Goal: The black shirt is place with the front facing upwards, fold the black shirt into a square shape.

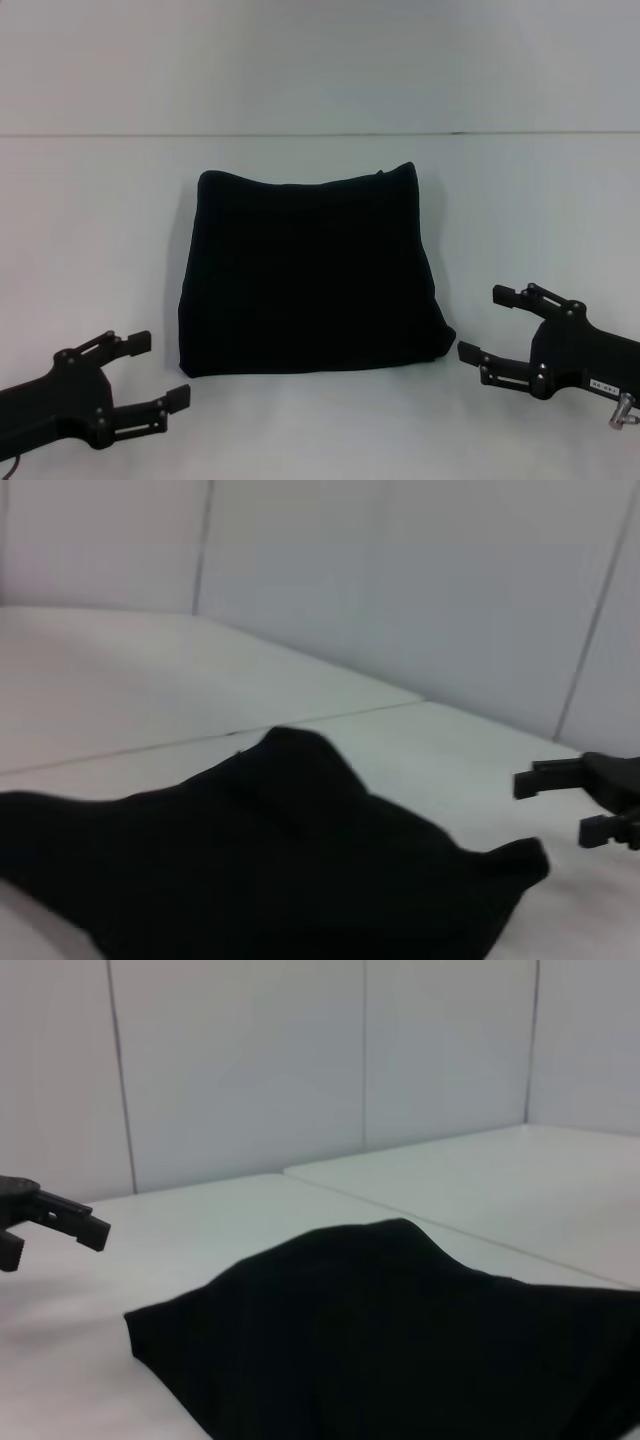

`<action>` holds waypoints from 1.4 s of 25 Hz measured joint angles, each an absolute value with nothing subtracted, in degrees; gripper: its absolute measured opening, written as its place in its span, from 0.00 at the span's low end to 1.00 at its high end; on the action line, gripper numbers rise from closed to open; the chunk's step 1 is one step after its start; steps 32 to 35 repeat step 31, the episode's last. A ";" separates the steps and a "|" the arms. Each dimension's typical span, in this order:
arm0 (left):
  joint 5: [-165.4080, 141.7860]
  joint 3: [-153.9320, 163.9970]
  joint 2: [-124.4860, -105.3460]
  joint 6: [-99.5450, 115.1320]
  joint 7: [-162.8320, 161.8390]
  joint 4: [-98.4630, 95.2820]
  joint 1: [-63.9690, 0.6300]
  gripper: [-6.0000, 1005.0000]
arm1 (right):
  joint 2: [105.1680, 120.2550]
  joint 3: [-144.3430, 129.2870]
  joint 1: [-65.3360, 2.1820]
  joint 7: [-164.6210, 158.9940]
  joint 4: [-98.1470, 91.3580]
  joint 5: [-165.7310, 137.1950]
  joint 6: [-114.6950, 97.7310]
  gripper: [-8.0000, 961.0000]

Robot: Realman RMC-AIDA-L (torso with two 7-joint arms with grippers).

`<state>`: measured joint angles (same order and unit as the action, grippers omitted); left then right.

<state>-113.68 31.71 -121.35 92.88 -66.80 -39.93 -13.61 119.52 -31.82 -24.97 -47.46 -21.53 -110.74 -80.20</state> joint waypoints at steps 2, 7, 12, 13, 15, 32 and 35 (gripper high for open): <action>-113.80 31.51 -121.23 91.94 -67.20 -39.84 -13.83 0.95 | 119.52 -31.82 -24.90 -47.45 -21.49 -110.74 -79.57 0.98; -113.85 31.17 -121.19 92.22 -67.32 -39.81 -14.61 0.95 | 119.52 -31.82 -24.79 -47.46 -21.44 -110.74 -79.03 0.98; -114.17 31.56 -121.19 92.58 -67.32 -39.81 -15.17 0.95 | 119.52 -31.81 -24.78 -47.46 -21.47 -110.74 -78.92 0.98; -114.28 31.58 -121.19 92.54 -67.32 -39.79 -15.21 0.95 | 119.52 -31.79 -24.78 -47.45 -21.48 -110.75 -78.89 0.98; -114.38 31.59 -121.19 92.12 -67.32 -39.75 -15.25 0.95 | 119.52 -31.72 -24.78 -47.46 -21.48 -110.74 -78.81 0.98; -115.23 31.33 -121.24 91.13 -67.17 -39.72 -15.53 0.95 | 119.52 -31.77 -25.40 -47.46 -21.70 -110.74 -78.92 0.98; -115.23 31.33 -121.24 91.13 -67.17 -39.72 -15.53 0.95 | 119.52 -31.77 -25.40 -47.46 -21.70 -110.74 -78.92 0.98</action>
